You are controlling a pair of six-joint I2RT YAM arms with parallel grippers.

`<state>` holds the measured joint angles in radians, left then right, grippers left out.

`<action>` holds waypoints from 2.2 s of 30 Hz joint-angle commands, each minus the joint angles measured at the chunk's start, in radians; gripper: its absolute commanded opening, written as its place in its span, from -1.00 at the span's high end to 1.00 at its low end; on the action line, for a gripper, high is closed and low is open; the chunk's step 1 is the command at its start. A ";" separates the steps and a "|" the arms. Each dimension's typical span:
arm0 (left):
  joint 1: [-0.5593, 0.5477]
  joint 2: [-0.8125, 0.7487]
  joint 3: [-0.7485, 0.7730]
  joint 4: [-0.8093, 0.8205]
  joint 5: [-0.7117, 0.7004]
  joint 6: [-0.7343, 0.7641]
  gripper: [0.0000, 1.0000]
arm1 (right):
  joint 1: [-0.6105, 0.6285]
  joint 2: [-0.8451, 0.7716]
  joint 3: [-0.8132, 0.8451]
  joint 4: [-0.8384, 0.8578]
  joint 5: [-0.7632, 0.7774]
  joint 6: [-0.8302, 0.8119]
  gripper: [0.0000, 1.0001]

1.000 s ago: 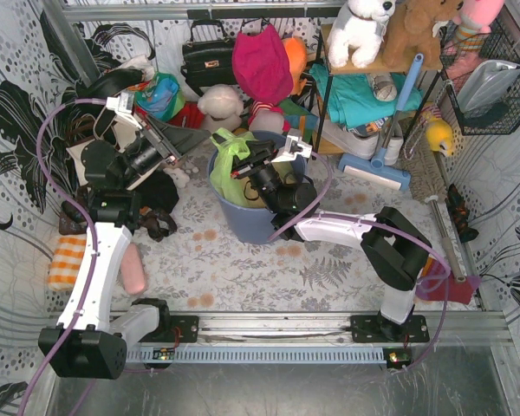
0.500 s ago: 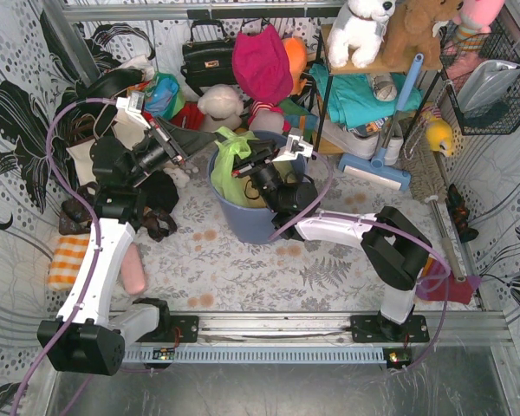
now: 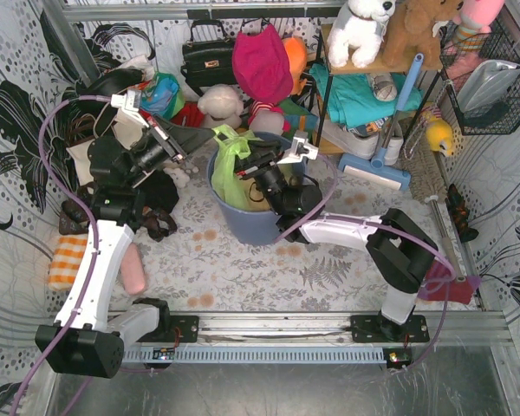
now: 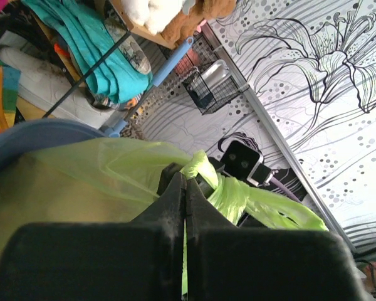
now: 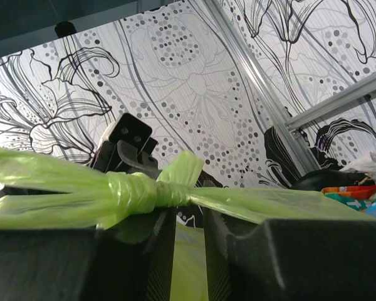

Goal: Tie the trash bag

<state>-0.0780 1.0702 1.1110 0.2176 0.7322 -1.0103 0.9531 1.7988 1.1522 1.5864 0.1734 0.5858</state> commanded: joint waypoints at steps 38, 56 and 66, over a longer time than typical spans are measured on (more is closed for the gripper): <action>0.000 -0.012 0.073 0.118 0.033 0.054 1.00 | -0.075 -0.557 0.303 -1.476 -0.164 -0.307 -0.06; -0.002 0.001 0.090 0.163 0.058 0.038 1.00 | -0.301 -0.012 1.006 -1.855 -1.011 -0.484 -0.22; -0.002 -0.001 0.095 0.149 0.055 0.044 1.00 | -0.301 0.023 1.001 -1.820 -1.179 -0.478 -0.08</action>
<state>-0.0780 1.0714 1.1664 0.3191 0.7788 -0.9703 0.6537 1.8179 2.1330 -0.2722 -0.8806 0.1291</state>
